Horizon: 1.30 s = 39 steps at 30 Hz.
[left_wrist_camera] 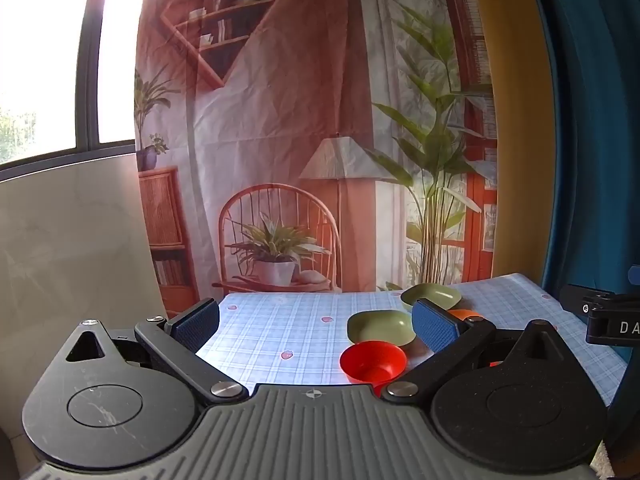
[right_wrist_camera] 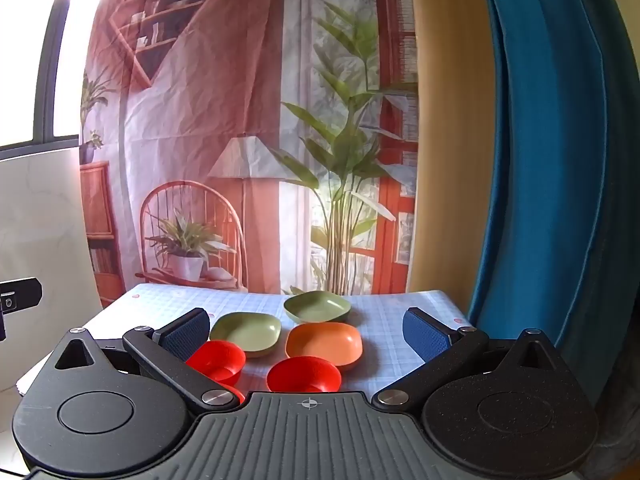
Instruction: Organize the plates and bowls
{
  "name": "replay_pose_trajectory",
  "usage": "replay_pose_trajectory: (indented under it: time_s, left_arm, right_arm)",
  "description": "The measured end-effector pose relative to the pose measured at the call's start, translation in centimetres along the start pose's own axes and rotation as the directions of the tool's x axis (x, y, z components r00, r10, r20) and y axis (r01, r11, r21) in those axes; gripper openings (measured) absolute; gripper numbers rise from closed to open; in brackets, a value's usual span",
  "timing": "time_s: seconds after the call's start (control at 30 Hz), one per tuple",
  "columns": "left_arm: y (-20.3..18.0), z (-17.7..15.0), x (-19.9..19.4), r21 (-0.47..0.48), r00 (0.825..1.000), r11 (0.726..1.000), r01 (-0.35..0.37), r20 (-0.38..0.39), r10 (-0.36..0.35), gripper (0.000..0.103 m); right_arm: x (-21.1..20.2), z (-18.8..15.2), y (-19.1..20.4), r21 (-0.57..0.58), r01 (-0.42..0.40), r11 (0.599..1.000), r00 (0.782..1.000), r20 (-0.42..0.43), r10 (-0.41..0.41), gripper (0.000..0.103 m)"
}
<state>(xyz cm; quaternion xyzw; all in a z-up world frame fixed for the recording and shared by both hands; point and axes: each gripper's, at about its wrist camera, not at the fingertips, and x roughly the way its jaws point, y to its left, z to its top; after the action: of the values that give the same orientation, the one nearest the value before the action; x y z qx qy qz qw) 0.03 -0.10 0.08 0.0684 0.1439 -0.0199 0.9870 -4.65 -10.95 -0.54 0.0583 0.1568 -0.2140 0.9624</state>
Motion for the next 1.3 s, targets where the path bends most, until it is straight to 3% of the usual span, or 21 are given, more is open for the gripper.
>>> replay_pose_trajectory:
  time_s: [0.07,1.3]
  left_arm:
    - [0.2,-0.4,-0.5,-0.015,1.0,1.0,0.005,0.028,-0.005,0.103]
    - [0.2,-0.1,0.0,-0.013,1.0,1.0,0.002,-0.02,-0.003,0.103]
  right_arm:
    - [0.0,0.0,0.0,0.0,-0.003,1.0,1.0,0.001,0.003,0.103]
    - [-0.2,-0.4,0.2,-0.002,-0.001,1.0,1.0,0.01,0.001,0.103]
